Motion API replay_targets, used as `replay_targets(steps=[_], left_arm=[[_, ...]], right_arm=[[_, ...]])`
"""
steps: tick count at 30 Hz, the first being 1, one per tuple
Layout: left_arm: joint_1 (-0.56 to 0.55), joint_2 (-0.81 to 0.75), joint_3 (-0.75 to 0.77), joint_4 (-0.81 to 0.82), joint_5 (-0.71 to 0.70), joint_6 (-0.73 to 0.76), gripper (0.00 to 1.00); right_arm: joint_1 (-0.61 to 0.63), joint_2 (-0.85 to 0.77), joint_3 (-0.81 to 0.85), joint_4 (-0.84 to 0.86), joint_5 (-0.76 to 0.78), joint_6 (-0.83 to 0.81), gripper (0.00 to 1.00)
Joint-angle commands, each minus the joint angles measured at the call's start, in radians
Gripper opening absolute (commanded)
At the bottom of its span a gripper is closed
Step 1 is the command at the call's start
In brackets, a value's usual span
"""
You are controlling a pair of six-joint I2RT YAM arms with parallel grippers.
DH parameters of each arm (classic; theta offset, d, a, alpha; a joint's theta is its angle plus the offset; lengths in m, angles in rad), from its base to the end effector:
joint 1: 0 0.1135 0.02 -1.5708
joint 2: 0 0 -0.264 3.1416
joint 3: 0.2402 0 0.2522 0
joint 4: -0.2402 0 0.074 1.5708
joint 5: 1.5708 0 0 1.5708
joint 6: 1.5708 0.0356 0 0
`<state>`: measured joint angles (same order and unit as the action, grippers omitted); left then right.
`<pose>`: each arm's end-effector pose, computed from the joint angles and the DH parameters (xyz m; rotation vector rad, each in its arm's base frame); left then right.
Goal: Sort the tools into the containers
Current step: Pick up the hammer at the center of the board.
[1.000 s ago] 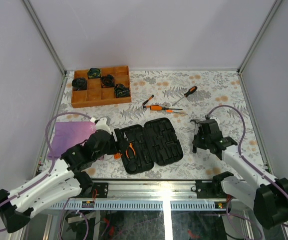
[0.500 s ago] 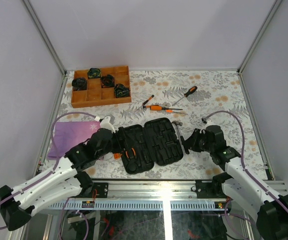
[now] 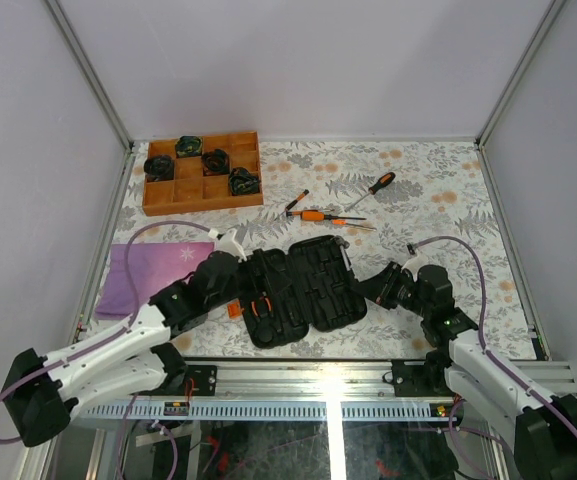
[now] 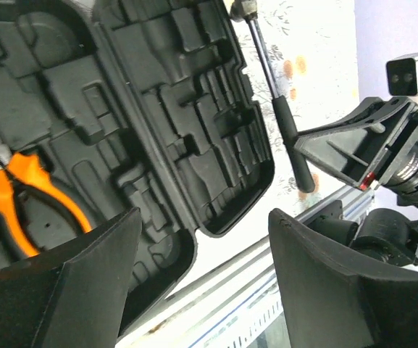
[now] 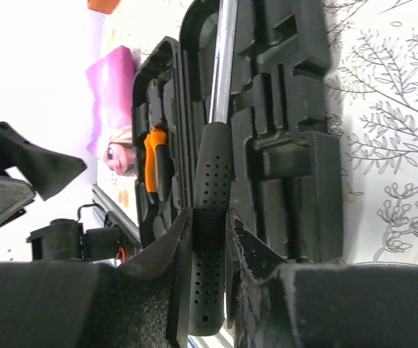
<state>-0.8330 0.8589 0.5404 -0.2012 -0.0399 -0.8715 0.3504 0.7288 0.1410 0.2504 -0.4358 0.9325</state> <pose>0.1316 -0.1426 0.2392 -0.0693 2.2467 -0.9517 0.1456 0.0692 0.1682 0.2822 2.0724 1.2431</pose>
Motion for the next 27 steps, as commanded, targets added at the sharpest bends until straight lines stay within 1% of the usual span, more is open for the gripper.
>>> replay_targets(steps=[1, 8, 13, 15, 20, 27], left_arm=[[-0.011, 0.086, 0.007, 0.209, 0.058, -0.041, 0.70], [-0.049, 0.275, 0.074, 0.349, 0.037, -0.089, 0.69], [-0.066, 0.363, 0.107, 0.444, -0.010, -0.139, 0.67], [-0.068, 0.419, 0.130, 0.470, -0.003, -0.153, 0.67], [-0.081, 0.535, 0.150, 0.597, 0.037, -0.187, 0.66], [-0.081, 0.617, 0.190, 0.701, 0.031, -0.212, 0.66]], right_arm=[[-0.003, -0.013, -0.006, 0.219, -0.069, 0.083, 0.00], [-0.002, -0.003, -0.027, 0.275, -0.074, 0.129, 0.00], [-0.003, 0.000, -0.033, 0.310, -0.083, 0.159, 0.00], [-0.003, 0.001, -0.035, 0.322, -0.086, 0.170, 0.00], [-0.002, 0.001, -0.037, 0.352, -0.106, 0.195, 0.00], [-0.003, -0.031, -0.022, 0.366, -0.154, 0.213, 0.00]])
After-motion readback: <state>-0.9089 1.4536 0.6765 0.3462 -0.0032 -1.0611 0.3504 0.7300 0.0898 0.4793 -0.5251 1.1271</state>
